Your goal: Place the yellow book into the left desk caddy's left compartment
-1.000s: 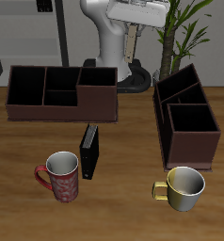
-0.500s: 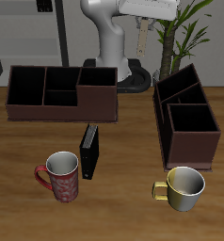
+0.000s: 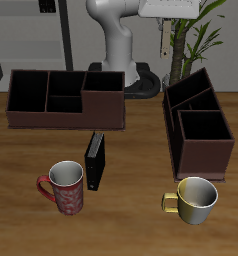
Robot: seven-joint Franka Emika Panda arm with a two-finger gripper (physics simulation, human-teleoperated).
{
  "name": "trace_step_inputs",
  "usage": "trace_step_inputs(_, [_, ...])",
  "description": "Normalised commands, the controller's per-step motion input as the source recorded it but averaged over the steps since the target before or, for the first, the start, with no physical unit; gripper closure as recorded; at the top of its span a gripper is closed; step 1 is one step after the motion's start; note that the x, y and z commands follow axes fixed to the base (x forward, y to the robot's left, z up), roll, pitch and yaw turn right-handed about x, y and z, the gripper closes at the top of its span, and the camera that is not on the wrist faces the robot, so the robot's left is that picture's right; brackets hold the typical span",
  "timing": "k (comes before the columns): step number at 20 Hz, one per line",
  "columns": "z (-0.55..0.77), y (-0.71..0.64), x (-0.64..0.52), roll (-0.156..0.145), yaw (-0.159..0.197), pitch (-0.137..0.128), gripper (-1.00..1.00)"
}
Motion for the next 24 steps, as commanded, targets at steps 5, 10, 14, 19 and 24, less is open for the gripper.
trace_step_inputs(5, [-0.09,0.33,0.00,0.059,0.023,0.021,1.00])
trace_step_inputs(10, [-0.06,0.31,0.03,0.059,0.012,0.012,1.00])
trace_step_inputs(14, [0.02,0.20,0.01,0.041,0.001,0.000,1.00])
trace_step_inputs(19, [0.01,0.16,0.02,0.021,-0.028,-0.005,1.00])
trace_step_inputs(24, [-0.05,0.17,0.05,0.034,-0.006,0.010,1.00])
